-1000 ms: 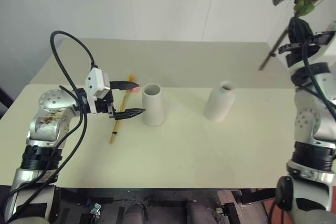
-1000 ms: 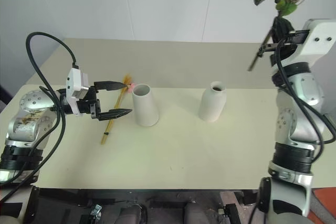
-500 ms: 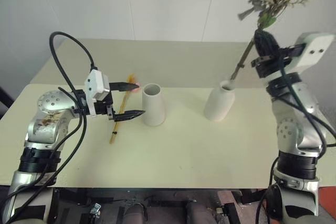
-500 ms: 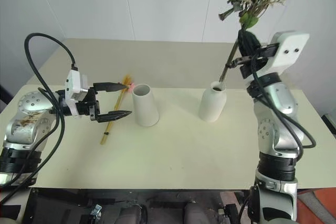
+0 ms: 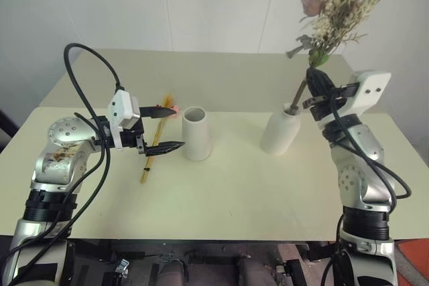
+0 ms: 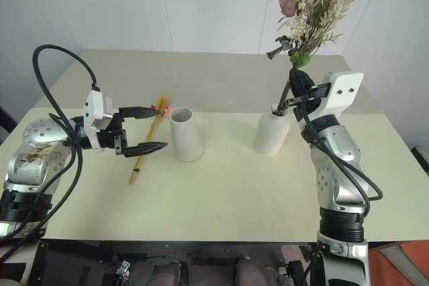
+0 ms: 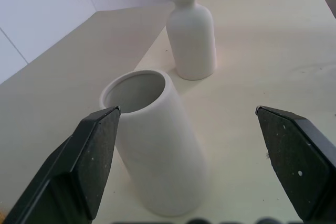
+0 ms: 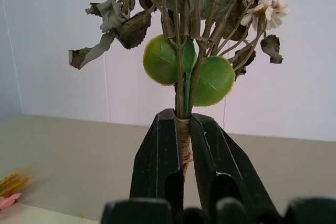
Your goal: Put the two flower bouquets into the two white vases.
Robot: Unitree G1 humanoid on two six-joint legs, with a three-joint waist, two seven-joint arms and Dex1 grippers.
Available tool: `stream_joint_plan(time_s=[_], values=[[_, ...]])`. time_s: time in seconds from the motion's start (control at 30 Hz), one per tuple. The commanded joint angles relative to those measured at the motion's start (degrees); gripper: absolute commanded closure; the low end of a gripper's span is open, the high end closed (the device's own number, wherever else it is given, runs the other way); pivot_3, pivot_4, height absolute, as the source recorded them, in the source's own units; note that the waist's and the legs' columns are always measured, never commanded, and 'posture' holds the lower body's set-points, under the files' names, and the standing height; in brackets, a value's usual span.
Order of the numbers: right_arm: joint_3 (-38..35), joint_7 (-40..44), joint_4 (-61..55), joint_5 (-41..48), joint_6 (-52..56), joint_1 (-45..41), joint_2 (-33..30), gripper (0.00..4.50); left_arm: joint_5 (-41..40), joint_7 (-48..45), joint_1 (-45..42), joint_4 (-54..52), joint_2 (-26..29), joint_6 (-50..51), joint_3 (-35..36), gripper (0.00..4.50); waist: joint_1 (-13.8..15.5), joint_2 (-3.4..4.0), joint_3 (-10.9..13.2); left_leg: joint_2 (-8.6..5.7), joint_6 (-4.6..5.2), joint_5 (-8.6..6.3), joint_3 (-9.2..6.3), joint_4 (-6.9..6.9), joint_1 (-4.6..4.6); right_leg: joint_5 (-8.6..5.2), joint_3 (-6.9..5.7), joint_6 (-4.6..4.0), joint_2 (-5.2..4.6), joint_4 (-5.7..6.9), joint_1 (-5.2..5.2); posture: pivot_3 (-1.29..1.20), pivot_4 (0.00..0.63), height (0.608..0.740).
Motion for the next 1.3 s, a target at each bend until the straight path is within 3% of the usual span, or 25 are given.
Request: stream_joint_plan(time_s=[0.03,0.3,0.4,0.43,0.6,0.7,0.83,0.93,1.07,1.3], values=[[-0.1,1.3,-2.2,-0.2,-2.6,1.1,0.0,3.66,-0.9,0.2,-0.1,-2.0,0.8,0.0,1.6,0.0,0.0,0.0,0.0,0.0,0.0,0.0,0.0,0.0,0.0,0.0,0.0,0.0,0.0,0.0,0.0,0.0,0.15,0.74],[1.5,6.2,-7.2,0.0,-1.3,7.6,-2.5,1.26,-1.3,1.0,-1.0,-1.2,0.8,0.0,2.7,0.0,0.0,0.0,0.0,0.0,0.0,0.0,0.0,0.0,0.0,0.0,0.0,0.0,0.0,0.0,0.0,0.0,0.15,0.74],[1.4,9.1,-9.5,1.0,-0.4,10.9,-4.6,0.16,-1.1,5.8,-2.6,-0.2,-0.9,0.5,4.4,0.0,0.2,0.0,0.0,0.0,0.0,0.0,0.0,0.02,0.0,-0.01,0.0,0.01,0.0,0.0,0.02,0.0,0.15,0.74],[1.2,9.8,-10.4,1.4,0.0,12.1,-5.4,0.02,-0.6,8.7,-3.3,0.0,-1.7,0.8,5.0,0.0,0.3,0.0,0.0,0.0,0.0,0.0,-0.01,0.02,0.0,-0.01,-0.01,0.01,-0.01,0.0,0.02,0.0,0.15,0.74],[-1.7,12.0,-14.2,3.3,4.2,16.7,-10.8,0.02,7.6,32.7,-9.6,0.5,-5.1,12.0,6.3,0.0,0.5,-0.01,0.0,-0.02,0.0,0.0,-0.11,0.19,0.01,-0.04,-0.07,0.12,-0.01,0.01,0.18,0.0,0.15,0.74],[-3.6,14.2,-15.5,4.7,7.9,18.5,-15.5,0.02,10.3,40.0,-12.6,0.2,-5.0,20.9,5.7,0.0,0.4,-0.02,0.0,-0.03,0.0,-0.01,-0.15,0.21,0.09,-0.1,-0.09,0.25,-0.01,-0.03,0.3,0.0,0.15,0.74],[-4.5,15.0,-16.5,4.5,13.9,19.3,-21.5,0.02,10.3,42.3,-19.3,4.7,-3.8,35.8,3.8,0.0,0.2,-0.03,0.0,-0.03,-0.01,-0.01,-0.17,0.19,0.31,-0.22,-0.12,0.43,0.0,-0.04,0.49,0.0,0.15,0.74],[-5.4,17.6,-17.4,4.8,16.8,19.9,-26.0,0.02,11.9,44.6,-27.7,16.3,-4.9,46.9,1.4,0.0,0.2,-0.03,0.0,-0.05,-0.01,-0.01,-0.21,0.2,0.42,-0.27,-0.16,0.49,0.0,-0.03,0.61,0.0,0.15,0.74],[-7.8,22.5,-18.6,7.8,21.1,20.2,-31.5,0.02,17.4,43.6,-31.4,24.3,-5.5,50.6,-8.2,0.0,0.2,-0.03,0.0,-0.1,-0.01,-0.02,-0.25,0.16,0.42,-0.3,-0.17,0.52,-0.02,-0.12,0.65,0.0,0.15,0.74],[-13.4,25.7,-23.1,13.8,26.0,20.4,-35.5,0.02,18.6,39.4,-32.9,33.3,-7.1,53.0,-12.8,0.0,0.1,-0.1,0.0,-0.09,-0.02,-0.02,-0.3,0.15,0.3,-0.3,-0.18,0.49,-0.01,-0.09,0.52,0.0,0.15,0.74]])
